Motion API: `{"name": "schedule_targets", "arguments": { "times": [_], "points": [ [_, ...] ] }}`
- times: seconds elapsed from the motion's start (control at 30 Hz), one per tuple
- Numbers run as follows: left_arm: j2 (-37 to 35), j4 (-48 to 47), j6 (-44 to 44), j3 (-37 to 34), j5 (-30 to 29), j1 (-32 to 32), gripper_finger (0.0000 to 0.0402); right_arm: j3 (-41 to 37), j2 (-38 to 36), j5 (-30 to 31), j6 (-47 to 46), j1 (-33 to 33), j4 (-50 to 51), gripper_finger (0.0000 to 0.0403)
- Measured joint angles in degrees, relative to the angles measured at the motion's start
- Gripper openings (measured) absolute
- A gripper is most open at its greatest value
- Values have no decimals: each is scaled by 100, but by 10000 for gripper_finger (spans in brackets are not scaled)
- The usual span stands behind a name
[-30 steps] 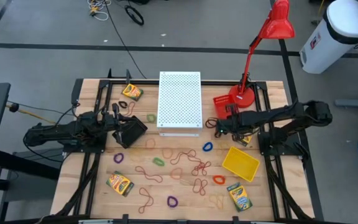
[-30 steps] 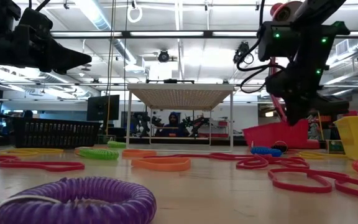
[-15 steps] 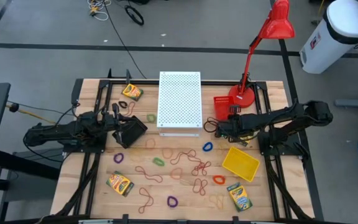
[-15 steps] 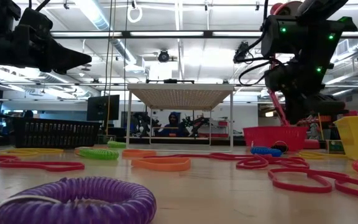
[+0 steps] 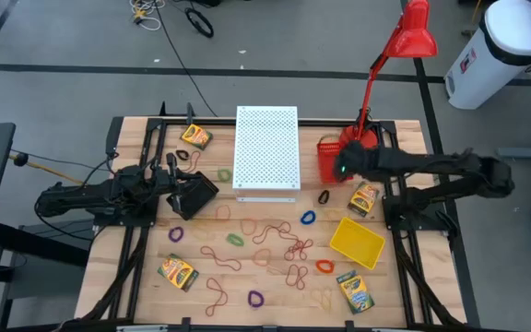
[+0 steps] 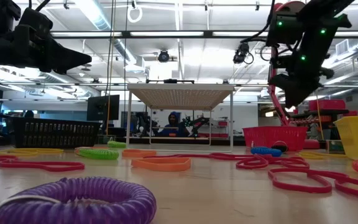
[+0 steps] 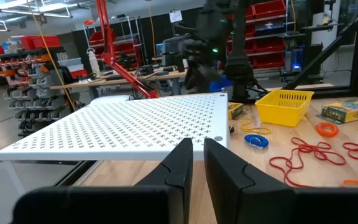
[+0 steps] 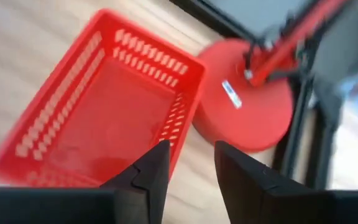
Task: Pick & Place Office Desk Supplies
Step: Put the red bin on the shelf
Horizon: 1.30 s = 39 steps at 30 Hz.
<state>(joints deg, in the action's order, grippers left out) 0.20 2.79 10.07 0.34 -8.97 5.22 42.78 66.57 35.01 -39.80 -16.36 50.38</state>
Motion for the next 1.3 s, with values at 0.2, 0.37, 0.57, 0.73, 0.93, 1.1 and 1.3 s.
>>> {"name": "schedule_targets", "arguments": {
  "times": [0.2,0.37,0.57,0.73,0.93,1.1,1.3],
  "points": [
    [1,2,-2,0,-2,-1,50,0,10,-810,-2,-894,-463,143],
    [1,1,0,0,-1,-1,50,-4,148,-1038,9,-1404,-559,162],
    [0,0,-2,1,-2,-1,50,-7,397,-1507,324,-1731,-1016,173],
    [-1,0,-2,0,-2,-1,50,-7,739,-1696,363,-1890,-1034,174],
    [0,1,-1,1,-2,-1,50,-7,1141,-1966,456,-2075,-1260,173],
    [1,0,0,0,-2,-1,50,-7,1329,-2100,467,-2092,-1394,158],
    [0,1,-2,0,-1,1,50,-9,1374,-2103,511,-2092,-1461,107]
  ]
}}
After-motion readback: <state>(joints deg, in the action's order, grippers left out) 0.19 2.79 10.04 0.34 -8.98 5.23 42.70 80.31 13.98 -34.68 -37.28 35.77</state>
